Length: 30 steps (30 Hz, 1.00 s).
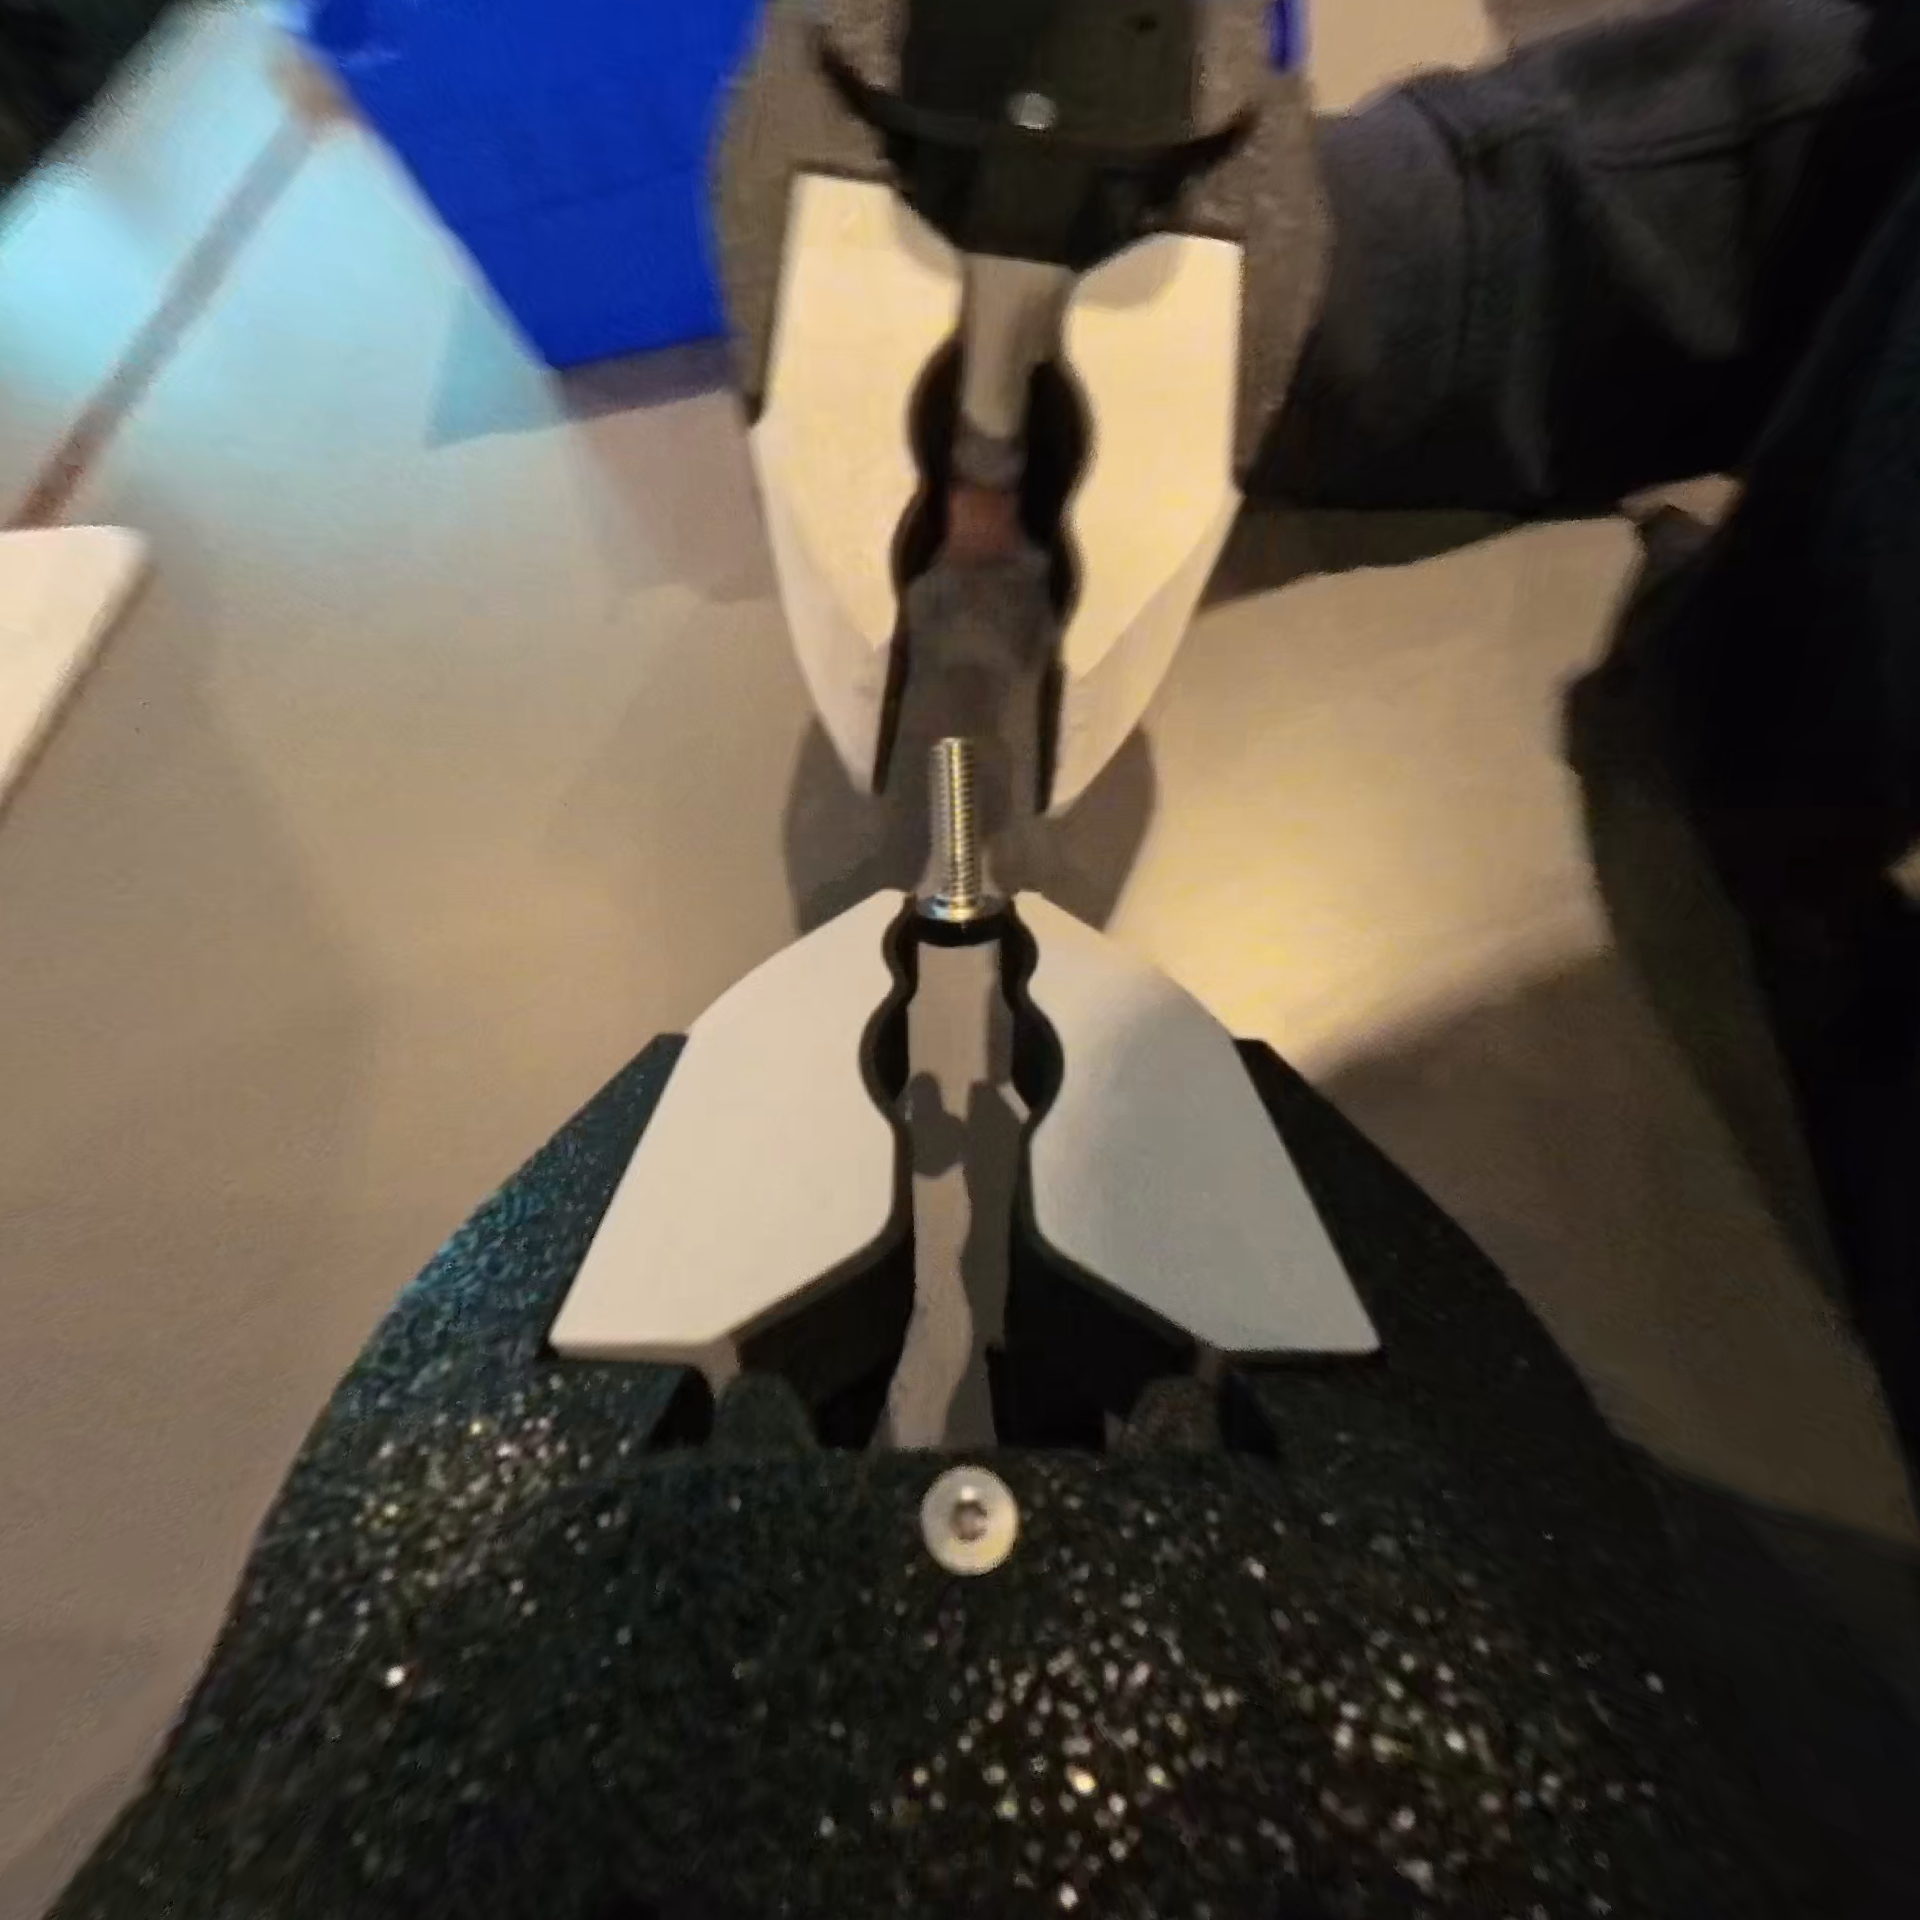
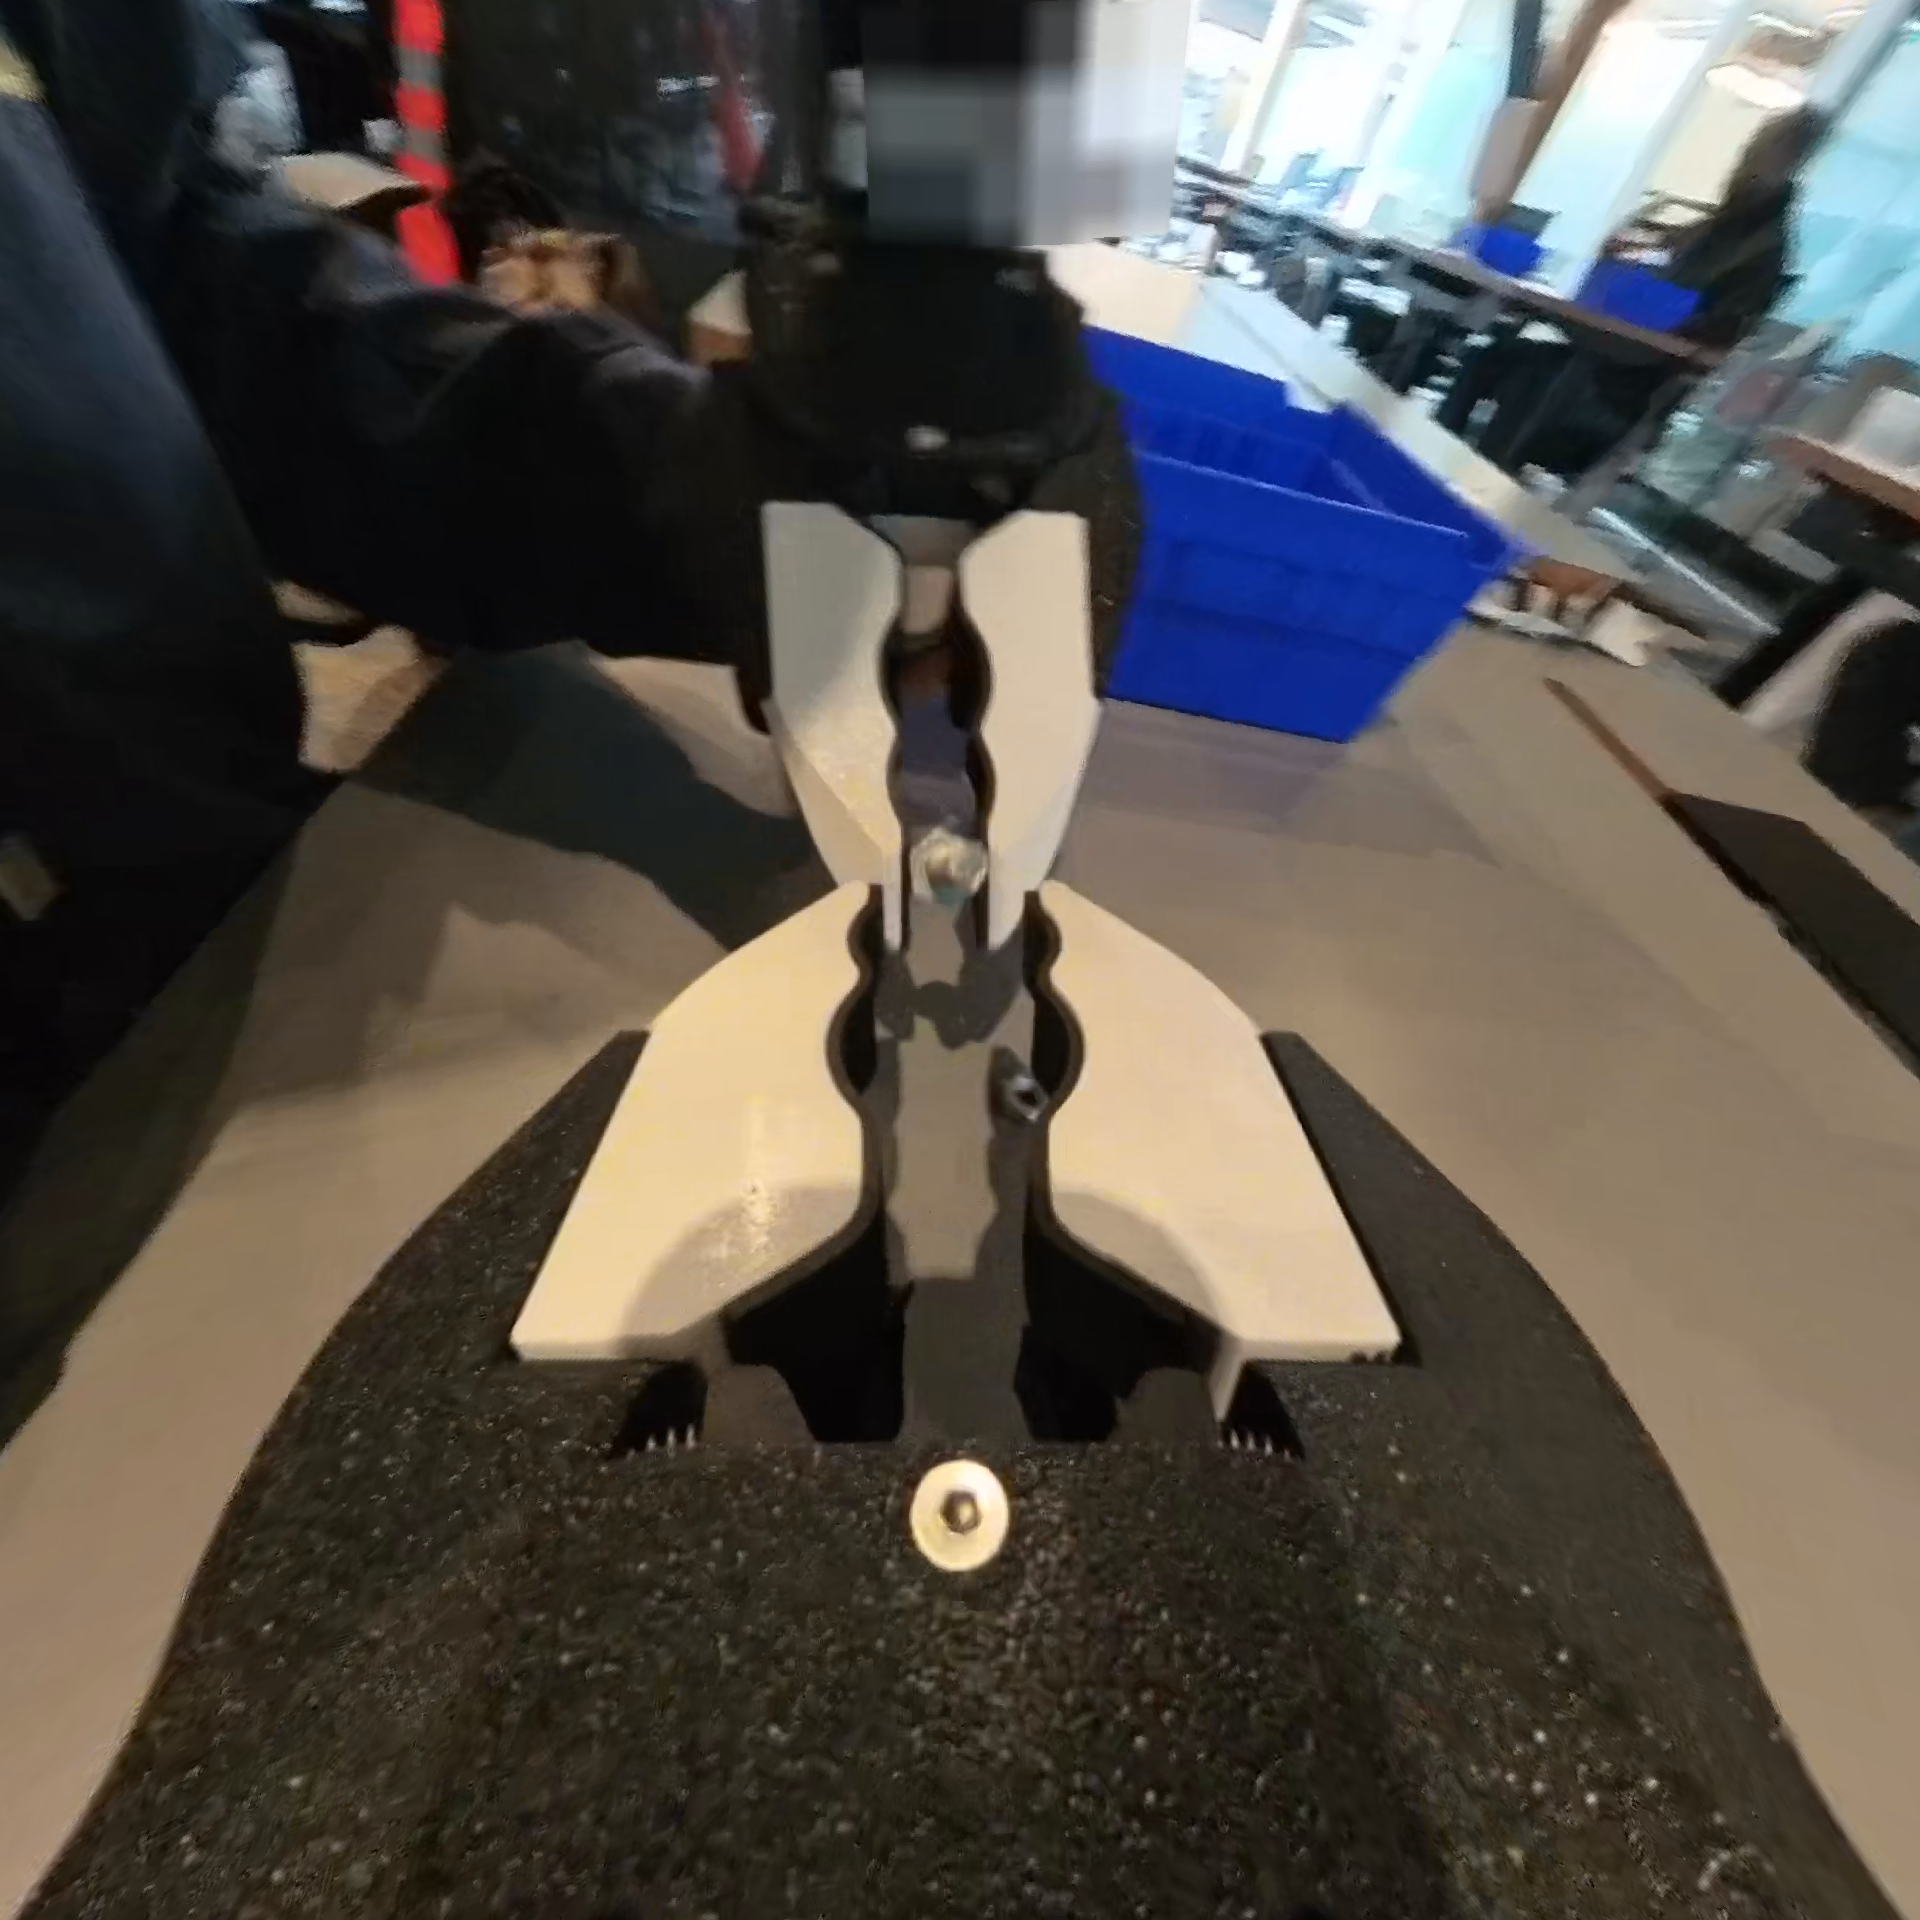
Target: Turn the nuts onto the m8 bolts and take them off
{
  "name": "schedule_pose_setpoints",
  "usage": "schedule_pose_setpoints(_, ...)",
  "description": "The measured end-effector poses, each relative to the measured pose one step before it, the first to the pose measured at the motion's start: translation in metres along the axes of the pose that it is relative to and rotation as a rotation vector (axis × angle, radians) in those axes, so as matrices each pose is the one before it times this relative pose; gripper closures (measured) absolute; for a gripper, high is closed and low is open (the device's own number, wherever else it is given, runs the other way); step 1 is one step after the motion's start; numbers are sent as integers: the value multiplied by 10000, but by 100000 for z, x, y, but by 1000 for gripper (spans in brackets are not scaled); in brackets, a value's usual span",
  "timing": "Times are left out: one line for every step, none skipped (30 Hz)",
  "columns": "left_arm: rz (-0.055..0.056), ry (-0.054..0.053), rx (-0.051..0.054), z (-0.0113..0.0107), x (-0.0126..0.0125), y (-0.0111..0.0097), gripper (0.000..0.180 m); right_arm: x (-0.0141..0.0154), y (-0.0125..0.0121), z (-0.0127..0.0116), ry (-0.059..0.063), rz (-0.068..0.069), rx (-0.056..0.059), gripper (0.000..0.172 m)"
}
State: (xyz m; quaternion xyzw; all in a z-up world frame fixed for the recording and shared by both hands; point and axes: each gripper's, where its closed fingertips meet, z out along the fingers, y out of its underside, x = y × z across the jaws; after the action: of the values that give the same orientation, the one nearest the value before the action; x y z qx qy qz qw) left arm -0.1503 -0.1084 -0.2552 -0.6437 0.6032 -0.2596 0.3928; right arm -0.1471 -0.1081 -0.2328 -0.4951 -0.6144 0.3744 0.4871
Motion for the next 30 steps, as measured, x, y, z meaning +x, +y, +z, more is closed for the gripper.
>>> schedule_pose_setpoints(-197,-823,469,-309,-1286,-282,166,1087,290,-437,538,379,-67,145)
schedule_pose_setpoints(-317,-826,700,-354,-1321,-570,166,1084,575,-302,483,366,-258,146)
schedule_pose_setpoints(-396,-760,814,-320,-1272,-737,166,1107,1065,-152,566,242,-605,145)
schedule_pose_setpoints(-366,-767,763,-232,-1280,-682,166,792,1202,31,454,57,-763,145)
schedule_pose_setpoints(-269,-696,635,-79,-1192,-496,166,271,831,243,173,15,-544,145)
schedule_pose_setpoints(-187,-458,479,97,-881,-294,166,-157,412,418,-57,154,-301,146)
schedule_pose_setpoints(-157,-291,326,262,-635,-114,166,-426,262,511,-207,224,-294,146)
schedule_pose_setpoints(-92,-159,214,375,-444,61,166,-409,273,540,-224,154,-328,146)
schedule_pose_setpoints(-59,-28,124,409,-246,157,166,-161,399,582,-43,123,-403,147)
schedule_pose_setpoints(-52,36,66,366,-124,129,166,-242,486,534,-145,63,-494,147)
schedule_pose_setpoints(25,55,43,276,-56,13,166,-177,437,500,-139,113,-467,147)
schedule_pose_setpoints(154,21,48,161,-37,-85,166,0,394,456,-50,148,-408,145)
schedule_pose_setpoints(223,-22,46,45,-51,-60,166,-54,284,395,-83,130,-282,144)
schedule_pose_setpoints(205,26,28,-19,6,38,166,-44,119,313,-55,112,-132,143)
schedule_pose_setpoints(143,129,9,-50,160,148,166,-32,-55,239,-26,63,0,143)
schedule_pose_setpoints(23,131,-40,-50,141,238,166,-87,-150,202,-46,29,49,143)
schedule_pose_setpoints(-81,76,-43,-64,36,160,166,-196,-212,222,-108,-1,52,144)
schedule_pose_setpoints(-87,70,53,-95,13,-38,166,-152,-207,237,-49,-12,5,146)
schedule_pose_setpoints(-76,38,95,-108,-29,-103,166,-147,-174,270,-28,-64,-29,148)
schedule_pose_setpoints(-78,20,60,-97,-50,-61,166,-155,-214,225,-12,-78,7,150)
schedule_pose_setpoints(-65,36,33,-78,-23,-21,166,-159,-170,161,-8,-99,5,153)
schedule_pose_setpoints(-50,68,30,-61,36,-4,166,-160,-117,118,-20,-90,3,158)
schedule_pose_setpoints(-37,99,60,-58,91,-56,166,-3,-41,30,61,-54,-9,158)
schedule_pose_setpoints(-27,144,94,-41,150,-113,166,118,27,-90,104,-85,-8,159)
schedule_pose_setpoints(-34,207,90,-10,238,-109,166,301,26,-266,189,-104,53,159)
schedule_pose_setpoints(-41,233,76,17,290,-93,166,443,-105,-503,208,-37,184,160)
schedule_pose_setpoints(-35,261,55,40,333,-68,166,536,-364,-762,187,81,374,161)
schedule_pose_setpoints(-37,310,26,66,413,-23,166,525,-703,-982,141,131,605,161)
schedule_pose_setpoints(-31,340,18,94,487,-17,166,524,-973,-1148,137,144,757,161)
schedule_pose_setpoints(-33,326,-9,126,478,16,166,435,-1110,-1203,101,117,781,161)
